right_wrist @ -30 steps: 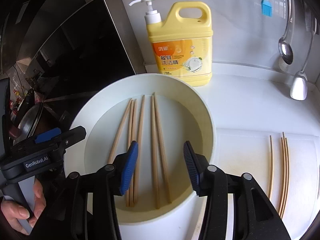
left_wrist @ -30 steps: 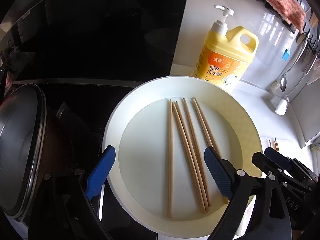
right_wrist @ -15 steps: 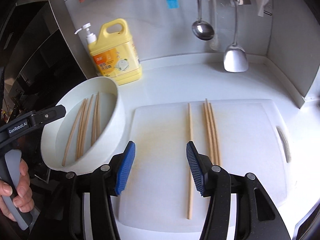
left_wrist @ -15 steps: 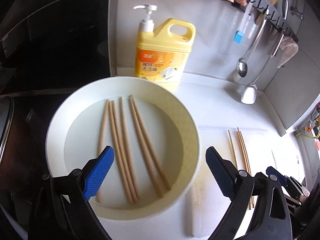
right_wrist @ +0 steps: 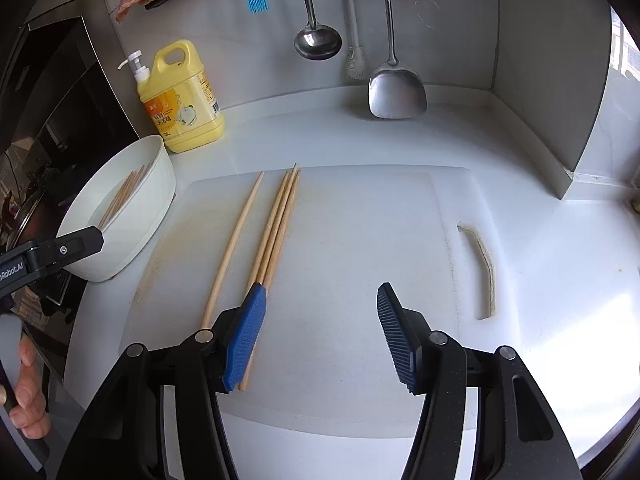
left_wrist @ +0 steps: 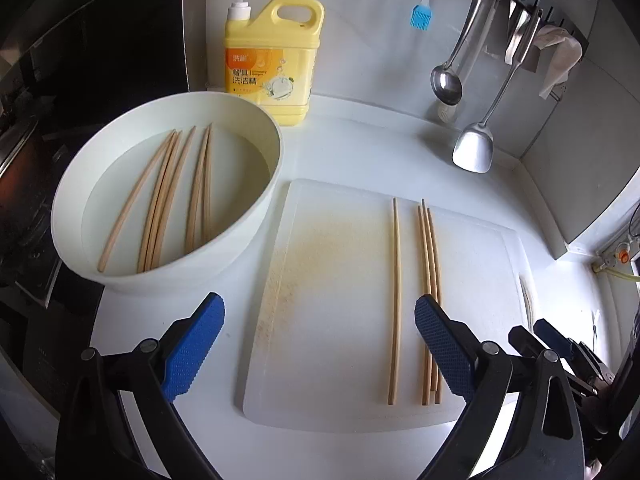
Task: Organize utensils
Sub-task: 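Move both open tools back over the chopsticks on the cutting board, then spread the remaining chopsticks apart with both open tools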
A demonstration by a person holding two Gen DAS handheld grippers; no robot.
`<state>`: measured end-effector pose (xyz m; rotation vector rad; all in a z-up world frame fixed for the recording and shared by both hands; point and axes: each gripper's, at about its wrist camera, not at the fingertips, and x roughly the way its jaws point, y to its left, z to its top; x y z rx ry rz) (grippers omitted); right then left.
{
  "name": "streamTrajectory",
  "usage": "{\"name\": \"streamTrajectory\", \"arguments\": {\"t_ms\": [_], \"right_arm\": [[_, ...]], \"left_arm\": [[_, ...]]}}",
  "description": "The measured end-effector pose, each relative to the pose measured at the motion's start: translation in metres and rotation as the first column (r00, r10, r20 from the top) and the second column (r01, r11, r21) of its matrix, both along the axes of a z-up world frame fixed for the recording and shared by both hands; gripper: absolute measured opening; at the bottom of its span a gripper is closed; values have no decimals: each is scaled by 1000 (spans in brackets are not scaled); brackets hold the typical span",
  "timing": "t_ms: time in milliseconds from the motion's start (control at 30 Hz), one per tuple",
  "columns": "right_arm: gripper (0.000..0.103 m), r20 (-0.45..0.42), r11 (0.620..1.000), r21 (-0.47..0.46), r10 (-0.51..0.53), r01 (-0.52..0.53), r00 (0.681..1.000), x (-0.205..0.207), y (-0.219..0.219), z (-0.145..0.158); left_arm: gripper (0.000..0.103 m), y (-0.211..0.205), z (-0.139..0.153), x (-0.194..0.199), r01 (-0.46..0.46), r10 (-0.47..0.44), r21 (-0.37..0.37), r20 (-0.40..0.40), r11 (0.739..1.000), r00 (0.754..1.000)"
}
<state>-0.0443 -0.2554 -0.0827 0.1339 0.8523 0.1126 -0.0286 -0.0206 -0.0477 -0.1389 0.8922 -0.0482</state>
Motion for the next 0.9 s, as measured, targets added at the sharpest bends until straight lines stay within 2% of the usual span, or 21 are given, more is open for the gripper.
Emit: {"name": "streamTrajectory", "arguments": {"t_ms": [100,267,400,533,667,900], "right_arm": [[56,-2,1000,18,16,-16,1000,8,-3,-6],[56,36,1000,14,24,-25,999,22,6,-16],[56,75,1000,9,15,-15,997,34,14,-24],[56,68,1000,8,14,-15,998,45,21,-33],[56,59,1000,-23,22,-21,998,50,29,-42],[56,45,1000,-25,8,-6,999,55,35,-49]], "left_arm": [[94,-7,-7,-6,-10,10,16,-10,1000,1000],[94,-13,-18,-1,-7,4,50,44,999,999],[94,-13,-30,9,5,-8,42,76,999,997],[94,-11,-39,15,6,-10,35,107,999,994],[94,-10,-45,20,14,-16,25,106,1000,994],[94,-7,-49,26,19,-20,18,95,1000,995]]}}
